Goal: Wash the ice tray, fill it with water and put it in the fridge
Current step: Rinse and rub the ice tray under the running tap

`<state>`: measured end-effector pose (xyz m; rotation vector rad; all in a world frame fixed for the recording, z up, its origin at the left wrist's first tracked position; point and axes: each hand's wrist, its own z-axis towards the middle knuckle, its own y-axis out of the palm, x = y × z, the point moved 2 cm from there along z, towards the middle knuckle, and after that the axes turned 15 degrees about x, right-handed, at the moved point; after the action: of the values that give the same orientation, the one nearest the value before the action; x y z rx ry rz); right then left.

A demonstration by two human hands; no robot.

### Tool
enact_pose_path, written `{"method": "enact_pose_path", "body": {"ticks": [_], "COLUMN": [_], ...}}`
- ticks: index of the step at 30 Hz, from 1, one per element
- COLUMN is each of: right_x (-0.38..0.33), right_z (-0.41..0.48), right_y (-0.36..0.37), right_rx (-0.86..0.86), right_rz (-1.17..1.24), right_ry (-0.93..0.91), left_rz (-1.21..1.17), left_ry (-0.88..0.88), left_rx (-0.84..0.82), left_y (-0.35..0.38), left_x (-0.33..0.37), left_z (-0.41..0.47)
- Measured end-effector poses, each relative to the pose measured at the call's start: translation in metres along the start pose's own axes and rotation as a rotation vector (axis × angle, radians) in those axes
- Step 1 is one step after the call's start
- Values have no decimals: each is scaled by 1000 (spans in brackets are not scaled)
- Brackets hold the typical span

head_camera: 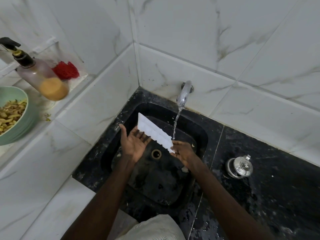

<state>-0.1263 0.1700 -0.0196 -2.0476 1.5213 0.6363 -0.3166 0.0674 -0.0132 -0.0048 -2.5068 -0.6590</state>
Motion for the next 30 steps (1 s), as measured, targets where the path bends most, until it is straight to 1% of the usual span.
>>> {"method": "enact_pose_path", "body": {"ticks": [2, 4, 8, 10, 14, 16, 18, 21, 23, 24, 25, 27, 30], "right_x": [-3, -7, -23, -32, -47, -50, -48, -42, -37, -34, -31, -25, -28], "right_z": [-1, -2, 1, 2, 3, -1, -5, -8, -11, -12, -14, -12, -11], "right_y": [-1, -3, -12, -14, -6, 0, 7, 13, 13, 12, 11, 10, 7], "right_rx": [-10, -10, -1, 1, -13, -31, -9, 167, 300, 332, 344, 293, 199], "right_rz": [-57, -113, -200, -251, -431, -506, -608, -695, -695, -705, -742, -862, -866], "right_ry": [-16, -48, -179, -247, -429, -529, -656, -815, -886, -914, -933, -979, -963], "left_rz": [23, 105, 303, 420, 662, 748, 810, 791, 723, 691, 668, 635, 645], "left_ry": [-29, -85, -254, -296, -390, -368, -282, -138, -102, -89, -78, -63, -40], "left_rx": [15, -12, -153, -229, -344, -350, -262, -82, -4, 24, 42, 36, -38], "left_y": [-2, -2, -5, -10, -11, -6, 1, 9, 12, 12, 12, 13, 15], "left_x": [1, 3, 5, 3, -12, -23, -33, -41, -46, -48, -50, -55, -59], "left_z": [4, 4, -5, -6, -14, -18, -19, -19, -19, -20, -20, -21, -25]}}
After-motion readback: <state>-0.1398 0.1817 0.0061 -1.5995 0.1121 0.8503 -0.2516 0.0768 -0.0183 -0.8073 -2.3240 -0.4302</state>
